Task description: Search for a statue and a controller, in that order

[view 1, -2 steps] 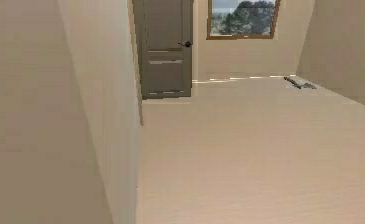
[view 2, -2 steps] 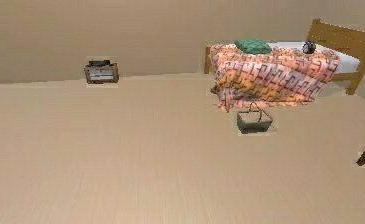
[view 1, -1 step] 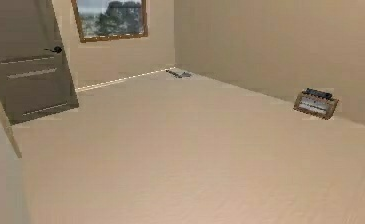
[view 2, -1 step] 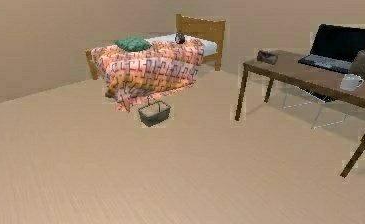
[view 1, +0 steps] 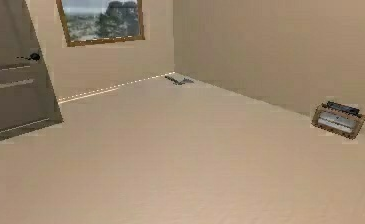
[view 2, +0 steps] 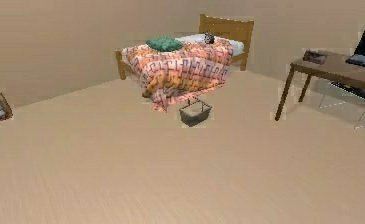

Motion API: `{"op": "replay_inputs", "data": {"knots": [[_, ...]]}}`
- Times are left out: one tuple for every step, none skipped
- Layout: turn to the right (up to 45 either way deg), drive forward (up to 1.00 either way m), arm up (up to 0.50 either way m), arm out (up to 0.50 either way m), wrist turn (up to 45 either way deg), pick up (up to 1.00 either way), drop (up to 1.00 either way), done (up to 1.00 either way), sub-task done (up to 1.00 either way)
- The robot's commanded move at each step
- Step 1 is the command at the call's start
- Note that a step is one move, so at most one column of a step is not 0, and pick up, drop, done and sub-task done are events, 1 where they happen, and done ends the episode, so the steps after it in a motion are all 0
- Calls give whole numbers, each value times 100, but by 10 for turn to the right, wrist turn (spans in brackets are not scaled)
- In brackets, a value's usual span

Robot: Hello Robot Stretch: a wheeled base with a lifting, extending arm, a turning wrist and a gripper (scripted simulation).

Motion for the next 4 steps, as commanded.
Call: {"op": "replay_inputs", "data": {"knots": [[-390, 0, 0, 0, 0, 0, 0, 0, 0], [0, 100, 0, 0, 0, 0, 0, 0, 0], [0, 100, 0, 0, 0, 0, 0, 0, 0], [-60, 0, 0, 0, 0, 0, 0, 0, 0]]}}
